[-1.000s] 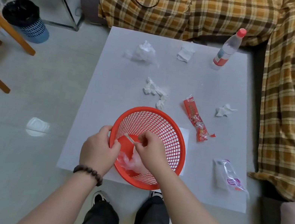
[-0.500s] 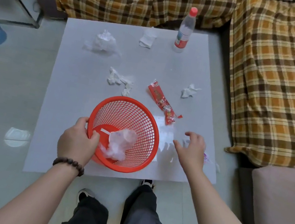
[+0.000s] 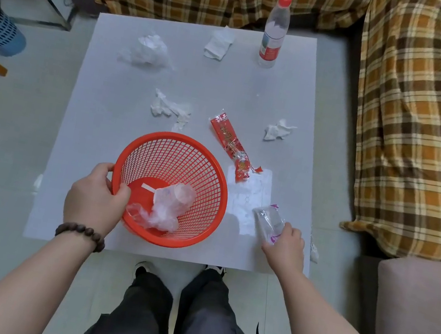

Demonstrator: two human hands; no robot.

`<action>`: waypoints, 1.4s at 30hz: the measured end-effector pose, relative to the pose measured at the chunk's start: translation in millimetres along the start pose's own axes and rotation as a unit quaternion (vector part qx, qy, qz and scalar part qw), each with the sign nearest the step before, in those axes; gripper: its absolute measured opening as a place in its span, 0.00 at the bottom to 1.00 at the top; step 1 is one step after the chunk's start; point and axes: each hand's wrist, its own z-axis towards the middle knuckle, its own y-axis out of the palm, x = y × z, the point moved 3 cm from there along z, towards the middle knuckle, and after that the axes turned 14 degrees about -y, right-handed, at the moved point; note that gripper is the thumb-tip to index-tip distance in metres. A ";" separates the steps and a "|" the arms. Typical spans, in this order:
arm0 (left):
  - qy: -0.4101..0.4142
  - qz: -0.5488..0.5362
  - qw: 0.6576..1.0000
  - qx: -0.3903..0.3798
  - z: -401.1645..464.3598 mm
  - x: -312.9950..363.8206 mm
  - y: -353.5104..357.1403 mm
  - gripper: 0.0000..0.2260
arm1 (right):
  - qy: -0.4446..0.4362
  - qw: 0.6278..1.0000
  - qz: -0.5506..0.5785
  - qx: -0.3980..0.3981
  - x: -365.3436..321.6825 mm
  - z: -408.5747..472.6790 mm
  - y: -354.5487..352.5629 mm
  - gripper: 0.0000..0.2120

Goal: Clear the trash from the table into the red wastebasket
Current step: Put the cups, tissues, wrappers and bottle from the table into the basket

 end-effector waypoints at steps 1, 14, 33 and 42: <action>-0.006 0.000 1.000 0.004 0.6 -0.9 -1.0 0.11 | -0.007 1.000 0.003 0.005 0.2 0.5 -1.2 0.25; -0.012 -0.029 0.999 0.019 -6.7 17.0 -9.5 0.10 | -0.328 0.914 0.233 0.050 -150.1 -18.6 -118.7 0.29; 0.002 -0.100 0.995 0.025 -27.5 26.4 -28.4 0.12 | -0.389 0.911 -0.078 -0.114 -250.4 -27.2 -36.4 0.43; -0.067 -0.051 0.995 0.054 13.3 7.5 -43.1 0.09 | -0.345 0.920 0.165 0.090 -221.4 0.0 -70.9 0.19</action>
